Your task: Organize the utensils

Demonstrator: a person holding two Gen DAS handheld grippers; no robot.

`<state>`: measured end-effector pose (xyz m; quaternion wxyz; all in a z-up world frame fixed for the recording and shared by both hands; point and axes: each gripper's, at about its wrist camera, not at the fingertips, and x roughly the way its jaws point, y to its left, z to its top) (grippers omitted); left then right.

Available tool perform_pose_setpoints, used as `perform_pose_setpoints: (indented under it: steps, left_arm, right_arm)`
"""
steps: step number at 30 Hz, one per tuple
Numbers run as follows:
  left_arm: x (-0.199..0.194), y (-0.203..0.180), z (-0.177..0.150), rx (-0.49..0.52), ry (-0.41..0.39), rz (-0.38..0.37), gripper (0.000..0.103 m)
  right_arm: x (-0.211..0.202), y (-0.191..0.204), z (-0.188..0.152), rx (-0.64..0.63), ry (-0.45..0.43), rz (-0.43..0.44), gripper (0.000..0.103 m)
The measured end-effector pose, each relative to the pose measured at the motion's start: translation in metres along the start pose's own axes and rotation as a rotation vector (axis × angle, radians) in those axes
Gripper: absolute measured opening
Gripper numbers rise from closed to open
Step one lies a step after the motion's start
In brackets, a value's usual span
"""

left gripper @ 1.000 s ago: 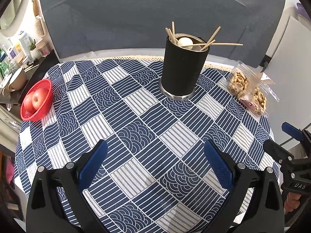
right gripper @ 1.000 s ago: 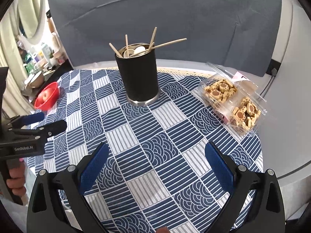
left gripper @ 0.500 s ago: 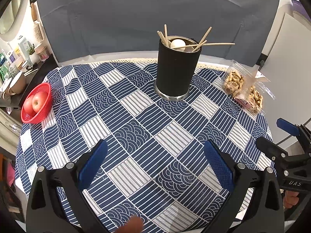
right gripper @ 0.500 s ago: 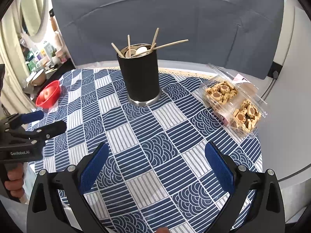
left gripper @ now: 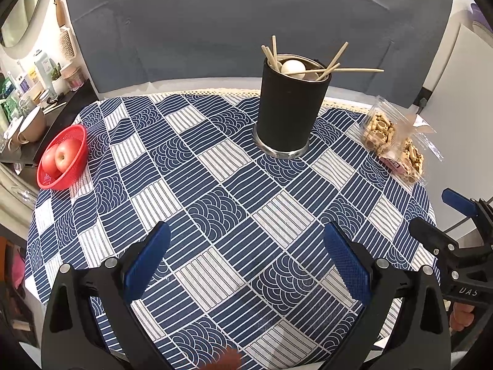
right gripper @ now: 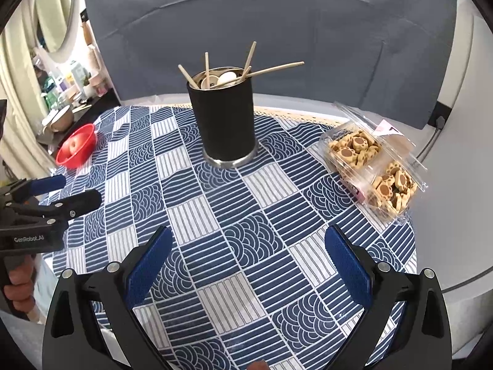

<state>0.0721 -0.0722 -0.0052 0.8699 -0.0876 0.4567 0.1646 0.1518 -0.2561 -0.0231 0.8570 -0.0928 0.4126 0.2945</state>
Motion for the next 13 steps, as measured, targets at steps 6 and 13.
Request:
perform_pose_setpoints:
  steps: [6, 13]
  left_arm:
    - [0.0, -0.006, 0.002, 0.031, -0.008, -0.02, 0.097]
    - [-0.002, -0.012, 0.003, 0.05, -0.016, -0.024, 0.097]
  right_arm:
    - [0.002, 0.001, 0.003, -0.01, -0.003, 0.001, 0.095]
    - [0.003, -0.002, 0.005, -0.007, -0.004, 0.009, 0.095]
